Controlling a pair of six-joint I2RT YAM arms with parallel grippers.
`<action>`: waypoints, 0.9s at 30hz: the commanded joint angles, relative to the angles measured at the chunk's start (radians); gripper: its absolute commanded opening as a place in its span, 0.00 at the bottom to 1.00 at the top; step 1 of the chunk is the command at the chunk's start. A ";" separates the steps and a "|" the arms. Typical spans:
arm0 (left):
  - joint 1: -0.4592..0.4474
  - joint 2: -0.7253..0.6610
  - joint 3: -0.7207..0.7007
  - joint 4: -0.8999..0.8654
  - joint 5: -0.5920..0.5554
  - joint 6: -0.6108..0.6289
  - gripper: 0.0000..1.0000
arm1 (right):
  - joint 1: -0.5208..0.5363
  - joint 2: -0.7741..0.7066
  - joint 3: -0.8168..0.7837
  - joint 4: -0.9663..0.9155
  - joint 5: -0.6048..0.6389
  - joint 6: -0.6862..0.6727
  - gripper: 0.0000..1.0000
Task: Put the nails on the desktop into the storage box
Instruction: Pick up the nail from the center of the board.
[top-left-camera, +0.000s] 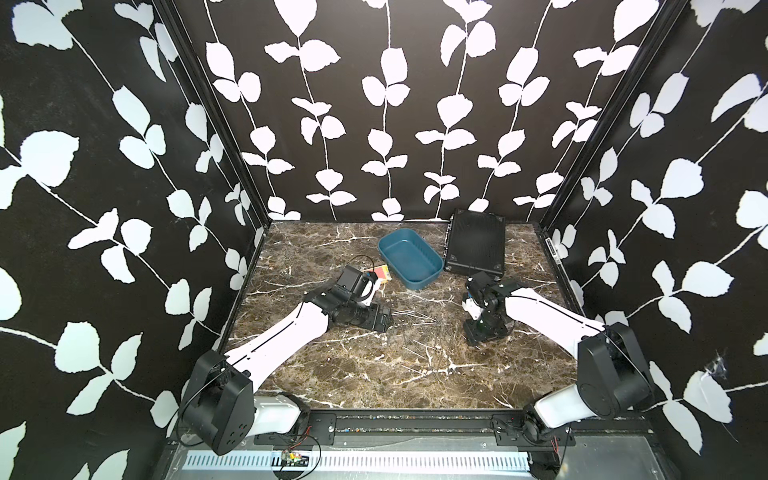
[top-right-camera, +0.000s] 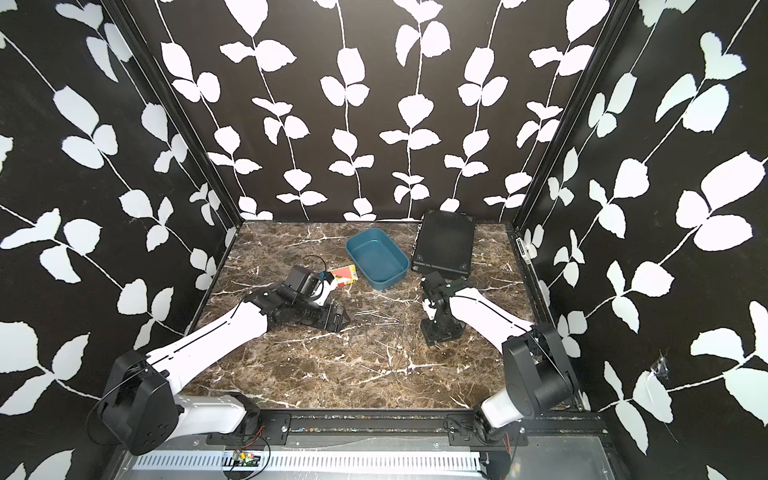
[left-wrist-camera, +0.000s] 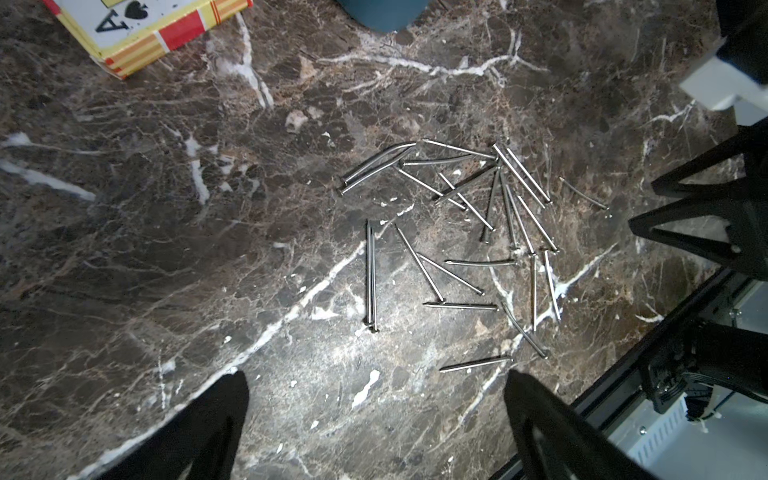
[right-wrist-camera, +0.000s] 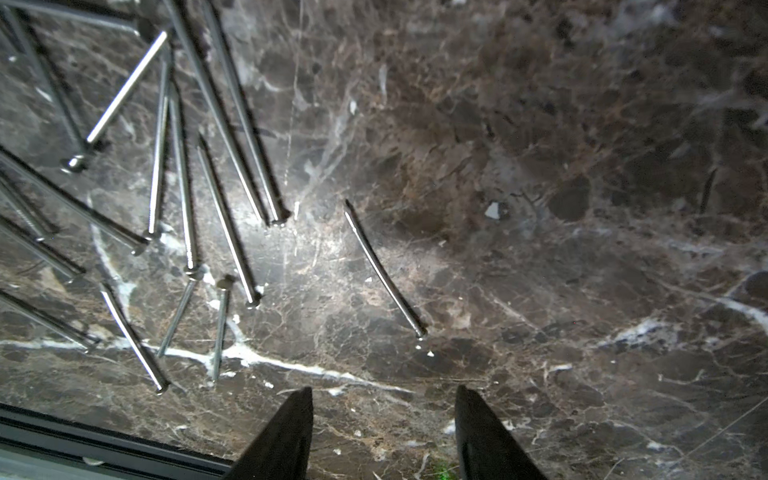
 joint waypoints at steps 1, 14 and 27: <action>-0.009 -0.034 -0.007 -0.017 -0.015 -0.022 0.99 | 0.020 0.015 -0.037 0.032 0.033 0.031 0.56; -0.009 -0.064 0.003 -0.063 -0.035 -0.006 0.98 | 0.028 0.142 -0.029 0.109 0.065 0.037 0.51; -0.009 -0.076 0.012 -0.086 -0.063 0.006 0.99 | 0.054 0.197 -0.045 0.138 0.118 0.053 0.24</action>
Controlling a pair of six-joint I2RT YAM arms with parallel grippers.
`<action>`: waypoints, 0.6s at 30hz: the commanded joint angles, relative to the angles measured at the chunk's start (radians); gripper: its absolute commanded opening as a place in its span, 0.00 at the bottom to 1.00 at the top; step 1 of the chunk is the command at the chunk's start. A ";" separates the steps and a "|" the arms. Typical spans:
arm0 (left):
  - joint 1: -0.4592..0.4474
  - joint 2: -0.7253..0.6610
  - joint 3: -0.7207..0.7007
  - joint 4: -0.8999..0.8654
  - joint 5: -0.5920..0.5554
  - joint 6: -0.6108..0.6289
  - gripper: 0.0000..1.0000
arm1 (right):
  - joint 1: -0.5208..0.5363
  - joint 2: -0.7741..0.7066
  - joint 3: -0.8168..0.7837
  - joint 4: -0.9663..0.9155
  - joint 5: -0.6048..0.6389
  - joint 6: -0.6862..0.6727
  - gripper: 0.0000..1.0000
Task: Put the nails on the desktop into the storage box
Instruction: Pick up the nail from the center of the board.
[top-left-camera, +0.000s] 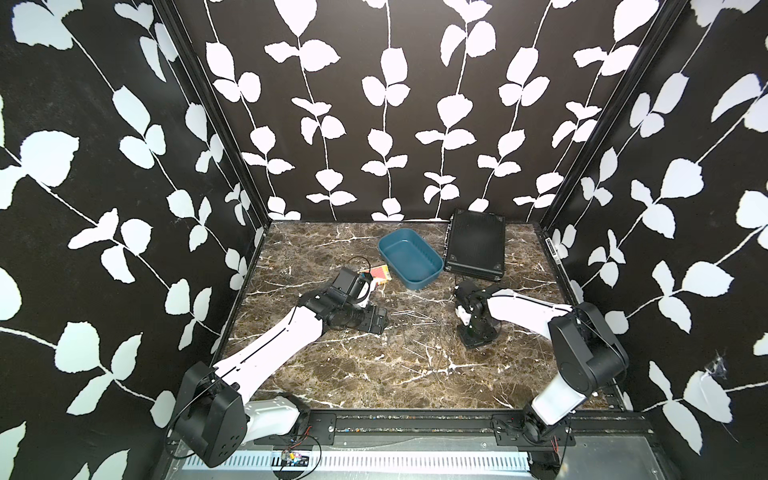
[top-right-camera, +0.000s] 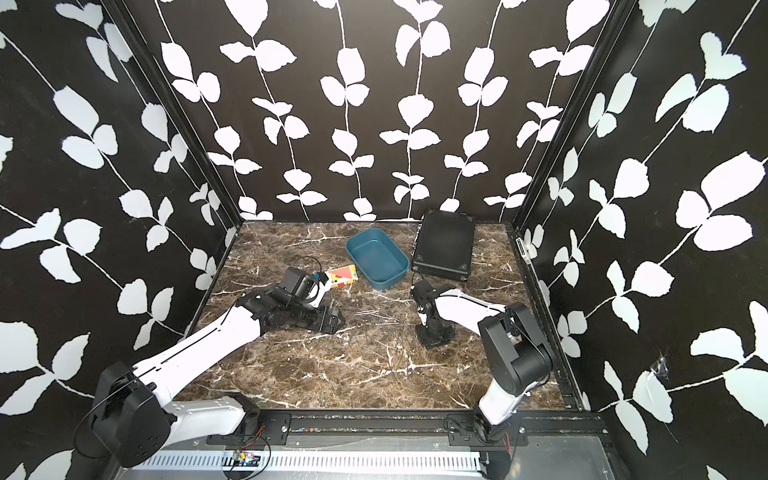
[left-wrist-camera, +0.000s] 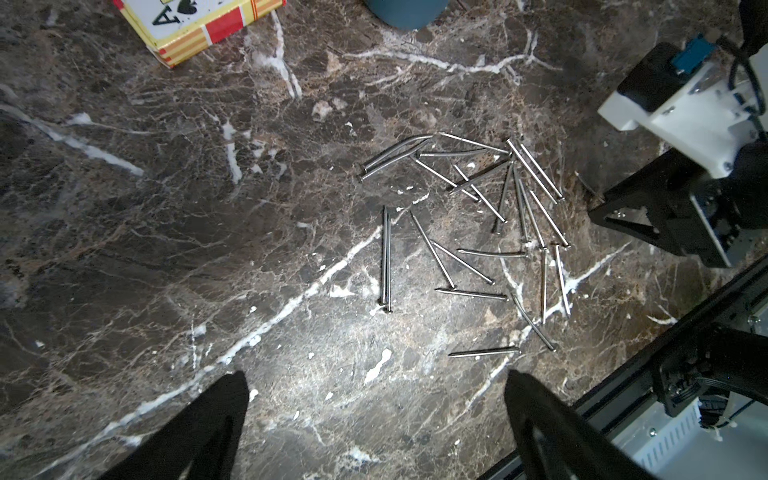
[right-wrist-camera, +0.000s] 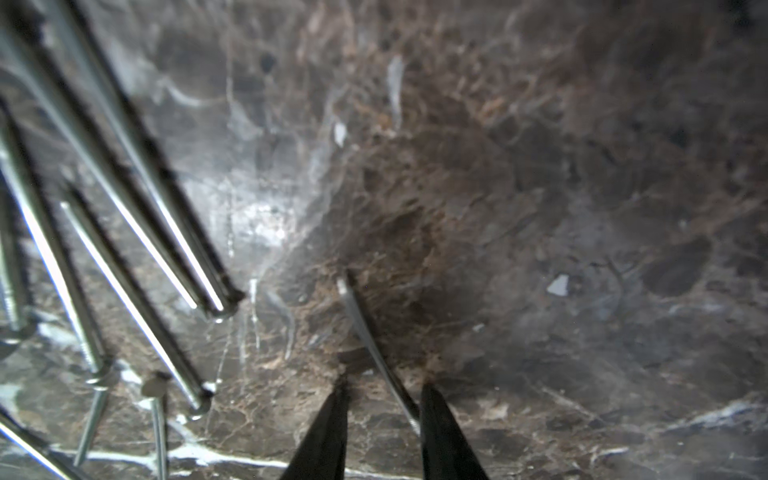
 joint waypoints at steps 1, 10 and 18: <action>-0.005 -0.008 0.020 -0.025 -0.012 0.018 0.99 | 0.005 0.040 -0.018 0.021 0.056 0.010 0.21; -0.005 0.015 0.043 -0.013 -0.015 0.021 0.99 | 0.004 0.059 0.004 0.007 0.062 -0.009 0.00; -0.004 0.022 0.072 0.033 -0.012 0.009 0.99 | -0.002 -0.056 0.094 -0.040 -0.012 -0.007 0.00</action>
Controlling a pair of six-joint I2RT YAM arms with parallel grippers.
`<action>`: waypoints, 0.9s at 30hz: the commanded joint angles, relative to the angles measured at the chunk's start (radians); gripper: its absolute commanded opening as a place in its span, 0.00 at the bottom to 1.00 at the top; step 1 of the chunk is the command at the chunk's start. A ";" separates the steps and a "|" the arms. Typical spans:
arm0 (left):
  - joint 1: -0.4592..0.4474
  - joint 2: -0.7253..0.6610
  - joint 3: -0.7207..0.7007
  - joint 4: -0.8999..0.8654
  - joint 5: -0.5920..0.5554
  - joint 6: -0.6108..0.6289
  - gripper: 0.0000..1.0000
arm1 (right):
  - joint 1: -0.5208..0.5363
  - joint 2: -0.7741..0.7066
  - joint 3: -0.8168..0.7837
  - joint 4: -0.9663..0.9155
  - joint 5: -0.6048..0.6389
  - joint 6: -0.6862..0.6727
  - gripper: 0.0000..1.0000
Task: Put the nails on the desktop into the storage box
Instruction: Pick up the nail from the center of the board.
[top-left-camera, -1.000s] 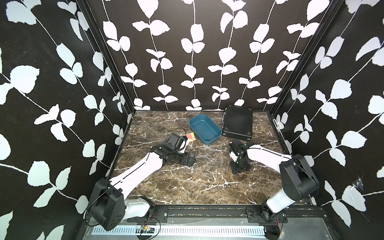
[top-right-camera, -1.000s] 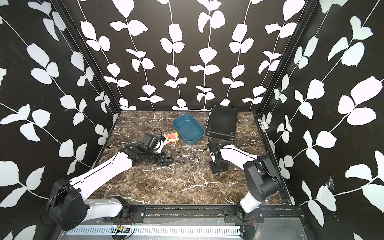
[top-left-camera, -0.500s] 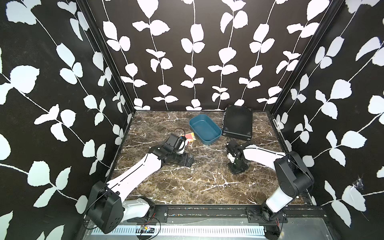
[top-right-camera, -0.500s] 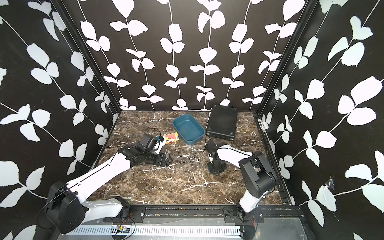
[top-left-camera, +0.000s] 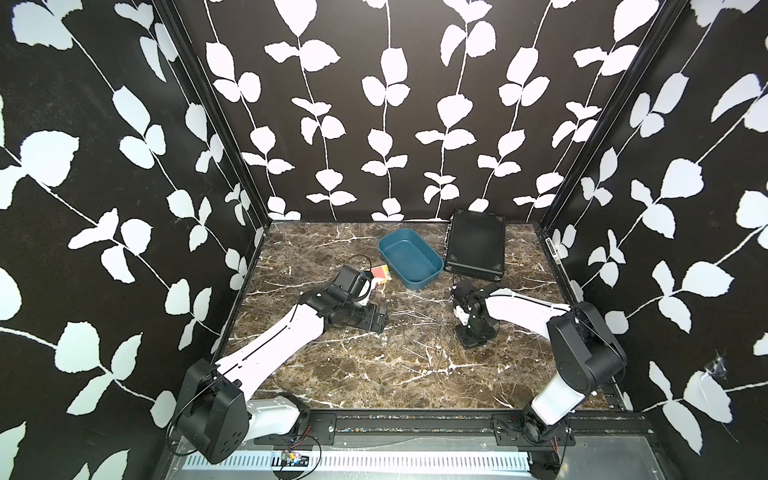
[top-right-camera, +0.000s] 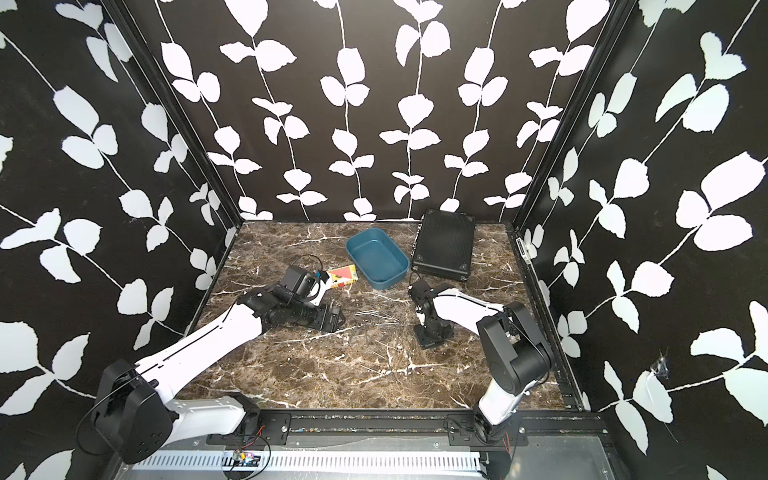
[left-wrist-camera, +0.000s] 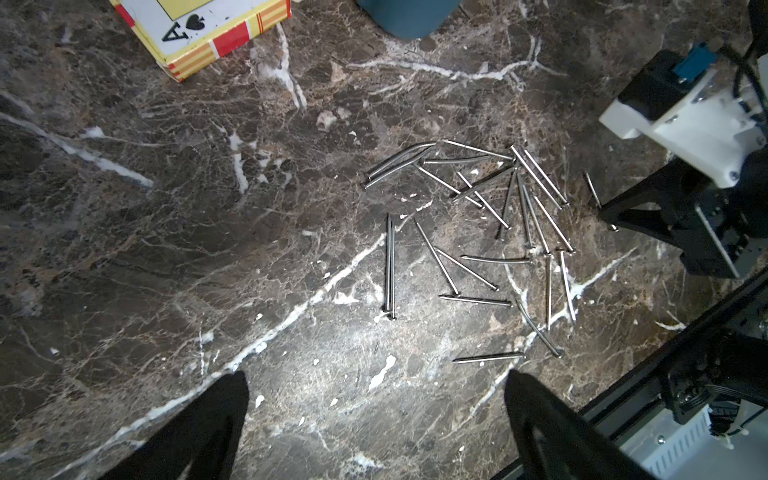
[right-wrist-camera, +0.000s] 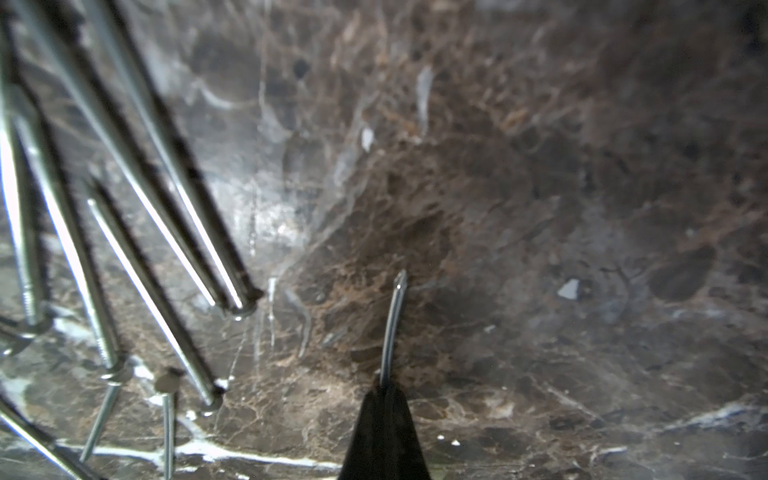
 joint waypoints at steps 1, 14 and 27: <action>-0.005 0.002 0.050 0.040 0.004 0.000 0.99 | -0.014 -0.053 0.092 -0.026 -0.029 0.000 0.00; 0.116 0.002 0.067 0.309 0.278 -0.156 0.98 | -0.101 -0.156 0.377 0.030 -0.368 0.160 0.00; 0.164 -0.010 0.076 0.352 0.348 -0.204 0.98 | -0.115 0.095 0.573 0.314 -0.526 0.442 0.00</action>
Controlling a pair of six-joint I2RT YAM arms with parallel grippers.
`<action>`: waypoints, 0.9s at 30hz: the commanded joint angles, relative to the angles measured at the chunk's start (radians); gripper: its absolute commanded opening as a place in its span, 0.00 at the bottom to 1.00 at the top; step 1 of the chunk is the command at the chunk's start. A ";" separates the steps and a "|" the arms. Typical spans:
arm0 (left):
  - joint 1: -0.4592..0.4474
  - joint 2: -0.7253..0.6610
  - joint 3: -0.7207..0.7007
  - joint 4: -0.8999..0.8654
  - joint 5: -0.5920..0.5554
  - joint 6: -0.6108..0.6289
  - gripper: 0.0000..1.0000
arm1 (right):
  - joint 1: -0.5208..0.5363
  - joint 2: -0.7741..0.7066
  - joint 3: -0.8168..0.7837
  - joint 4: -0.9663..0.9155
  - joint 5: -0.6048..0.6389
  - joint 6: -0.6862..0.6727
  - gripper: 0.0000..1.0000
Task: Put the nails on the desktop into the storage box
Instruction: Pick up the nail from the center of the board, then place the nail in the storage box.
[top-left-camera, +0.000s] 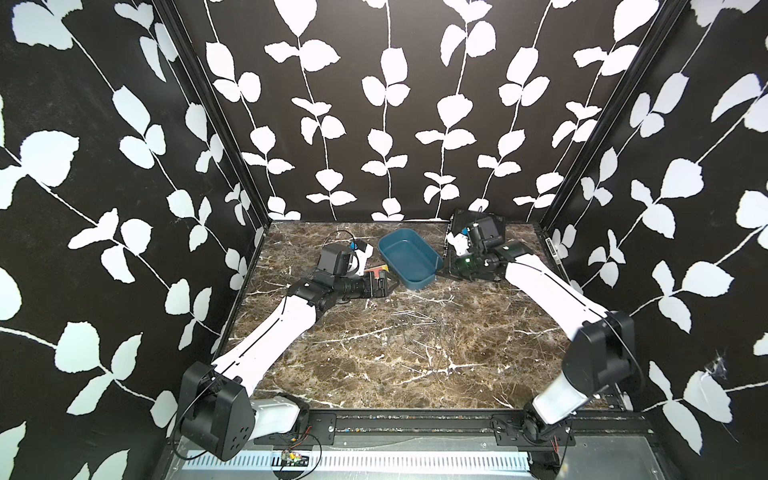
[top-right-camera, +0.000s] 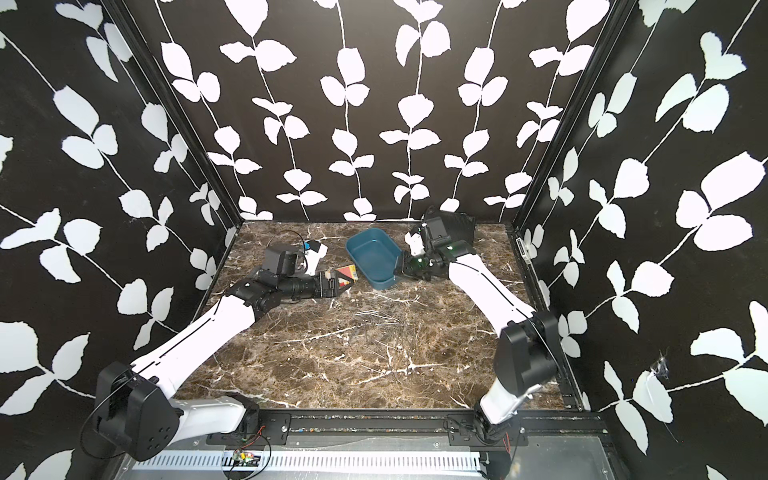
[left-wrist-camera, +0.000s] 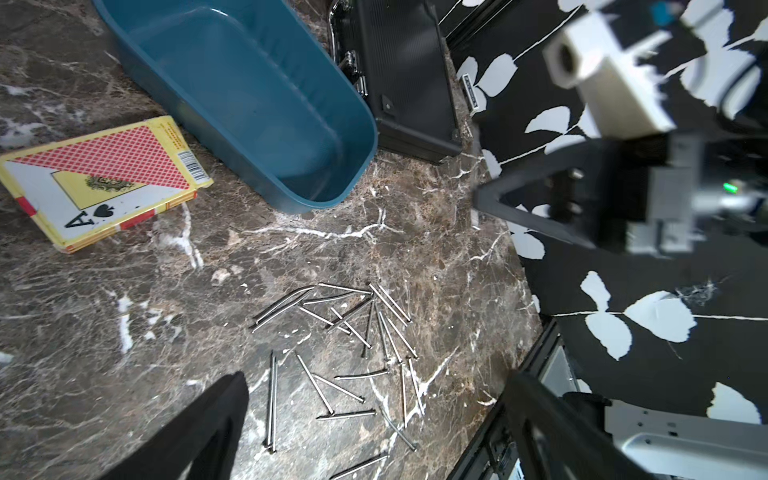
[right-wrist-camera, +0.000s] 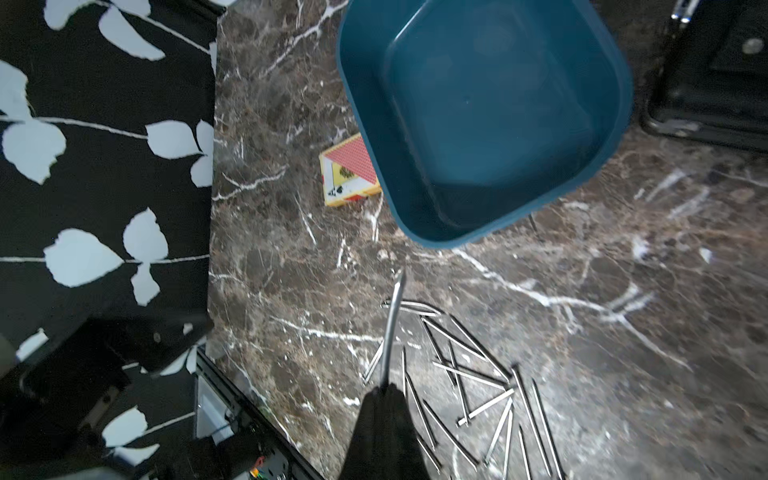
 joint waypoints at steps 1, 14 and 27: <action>0.019 -0.027 0.016 0.019 0.027 -0.018 0.98 | -0.002 0.093 0.100 0.092 -0.027 0.099 0.00; 0.052 -0.147 -0.035 -0.145 -0.058 0.022 0.99 | 0.013 0.478 0.447 -0.026 0.125 0.110 0.00; 0.093 -0.122 0.022 -0.261 -0.107 0.091 0.99 | 0.039 0.687 0.620 -0.148 0.144 0.133 0.00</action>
